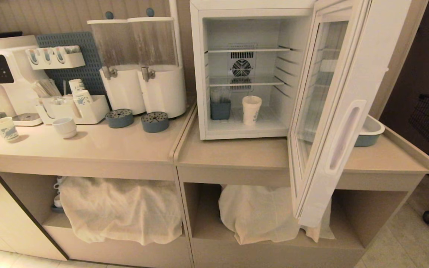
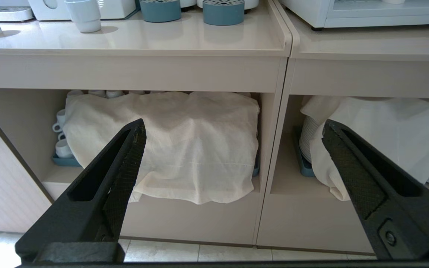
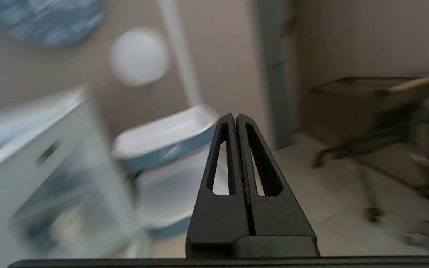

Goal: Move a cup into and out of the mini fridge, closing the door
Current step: Close the freezer door

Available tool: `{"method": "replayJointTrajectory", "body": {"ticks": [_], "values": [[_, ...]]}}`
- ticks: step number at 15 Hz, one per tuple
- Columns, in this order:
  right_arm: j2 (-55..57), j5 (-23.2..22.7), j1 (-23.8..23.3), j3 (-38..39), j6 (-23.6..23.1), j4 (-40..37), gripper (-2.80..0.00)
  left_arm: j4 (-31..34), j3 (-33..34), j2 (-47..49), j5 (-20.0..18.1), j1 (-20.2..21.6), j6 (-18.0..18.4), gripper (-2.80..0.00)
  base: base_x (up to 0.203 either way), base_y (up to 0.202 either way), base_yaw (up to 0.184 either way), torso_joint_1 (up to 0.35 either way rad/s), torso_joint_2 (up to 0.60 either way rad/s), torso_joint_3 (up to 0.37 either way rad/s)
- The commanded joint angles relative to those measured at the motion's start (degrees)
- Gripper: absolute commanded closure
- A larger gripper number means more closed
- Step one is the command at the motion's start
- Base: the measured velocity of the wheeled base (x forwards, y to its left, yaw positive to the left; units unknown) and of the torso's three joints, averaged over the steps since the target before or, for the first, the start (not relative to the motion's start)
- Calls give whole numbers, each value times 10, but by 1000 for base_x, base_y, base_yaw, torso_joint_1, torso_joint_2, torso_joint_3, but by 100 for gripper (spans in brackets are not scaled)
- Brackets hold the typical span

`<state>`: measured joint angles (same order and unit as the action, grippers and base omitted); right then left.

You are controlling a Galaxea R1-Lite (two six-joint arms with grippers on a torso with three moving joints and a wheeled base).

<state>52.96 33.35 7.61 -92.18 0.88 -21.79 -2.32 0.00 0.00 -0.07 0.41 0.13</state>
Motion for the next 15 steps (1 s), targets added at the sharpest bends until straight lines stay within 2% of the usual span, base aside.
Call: {"method": "replayJointTrajectory", "body": {"ticks": [1, 4, 6, 8, 9, 12, 15], "values": [[26, -22, -78, -49, 8, -11, 0, -1, 11, 0, 1, 0, -3, -280, 0, 0, 0, 0, 0, 0], [67, -125, -75, -163, -8, -56, 0, -1, 11, 0, 0, 0, -4, -280, 0, 0, 0, 0, 0, 0], [70, -215, -71, -187, -8, -181, 0, -1, 11, 0, 1, 0, -6, -280, 0, 0, 0, 0, 0, 0], [57, -311, -70, -189, 19, -329, 0, -1, 11, 0, 1, 0, -7, -280, 0, 0, 0, 0, 0, 0], [54, -338, -69, -188, 27, -383, 0, -1, 11, 0, 1, 0, -7, -280, 0, 0, 0, 0, 0, 0], [45, -366, -62, -140, 24, -502, 0, -1, 11, 0, 1, 0, -7, -280, 0, 0, 0, 0, 0, 0], [-1, -417, -26, -4, -12, -517, 0, -1, 11, 0, 1, 0, -6, -280, 0, 0, 0, 0, 0, 0]]}}
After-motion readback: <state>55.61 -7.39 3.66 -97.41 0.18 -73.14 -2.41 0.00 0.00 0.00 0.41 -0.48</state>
